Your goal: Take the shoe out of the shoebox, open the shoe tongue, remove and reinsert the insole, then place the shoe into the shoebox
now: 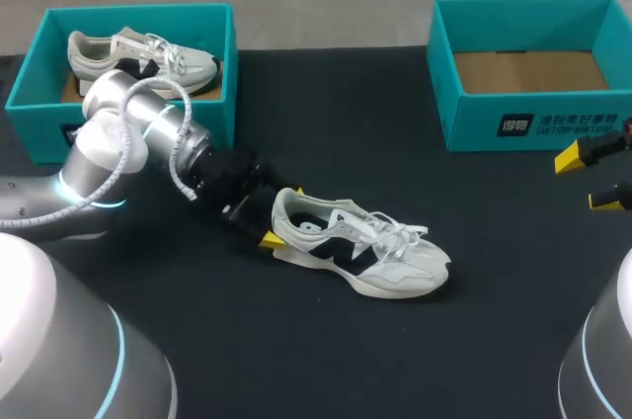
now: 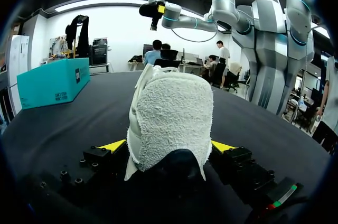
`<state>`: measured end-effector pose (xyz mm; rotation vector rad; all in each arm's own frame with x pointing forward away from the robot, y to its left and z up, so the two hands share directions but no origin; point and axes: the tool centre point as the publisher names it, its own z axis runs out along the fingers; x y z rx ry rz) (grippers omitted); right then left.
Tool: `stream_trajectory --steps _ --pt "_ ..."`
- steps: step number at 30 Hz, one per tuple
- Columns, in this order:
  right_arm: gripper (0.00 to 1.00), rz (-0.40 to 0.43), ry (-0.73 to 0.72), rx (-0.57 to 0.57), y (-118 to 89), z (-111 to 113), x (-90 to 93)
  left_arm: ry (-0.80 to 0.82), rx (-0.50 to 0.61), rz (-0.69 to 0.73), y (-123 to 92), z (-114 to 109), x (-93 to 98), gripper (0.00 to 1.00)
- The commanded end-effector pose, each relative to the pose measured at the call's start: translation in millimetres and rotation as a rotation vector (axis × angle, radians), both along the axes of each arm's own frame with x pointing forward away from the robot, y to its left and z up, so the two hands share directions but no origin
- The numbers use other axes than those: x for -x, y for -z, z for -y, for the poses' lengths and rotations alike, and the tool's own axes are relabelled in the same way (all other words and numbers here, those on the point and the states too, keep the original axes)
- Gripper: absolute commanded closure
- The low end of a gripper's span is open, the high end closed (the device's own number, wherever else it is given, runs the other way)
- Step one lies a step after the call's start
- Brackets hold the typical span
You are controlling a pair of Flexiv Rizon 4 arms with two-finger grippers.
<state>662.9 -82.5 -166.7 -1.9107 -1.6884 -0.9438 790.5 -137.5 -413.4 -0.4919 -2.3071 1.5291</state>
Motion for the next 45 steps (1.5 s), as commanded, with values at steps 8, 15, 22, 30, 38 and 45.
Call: stream_trajectory --steps 8,15,22,30,38,45 --pt "0.00 0.030 0.035 0.003 -0.6 0.1 10.1 0.021 0.059 -0.059 15.5 10.0 0.0 0.00" --pt "0.00 0.030 0.035 0.003 -0.6 0.1 10.1 0.021 0.058 -0.069 16.8 8.6 5.0 0.10" --pt "0.00 0.030 0.035 0.003 -0.6 0.1 10.1 -0.024 0.086 -0.066 10.9 3.8 6.5 1.00" --pt "0.00 0.030 0.035 0.003 -0.6 0.1 10.1 -0.122 0.145 -0.004 -2.0 -1.9 11.0 1.00" --pt "0.00 0.030 0.035 0.003 -0.6 0.1 10.1 -0.196 0.197 0.031 -13.9 -0.9 15.7 1.00" --pt "0.00 0.030 0.035 0.003 -0.6 0.1 10.1 -0.214 0.213 0.037 -23.5 -2.8 16.9 1.00"
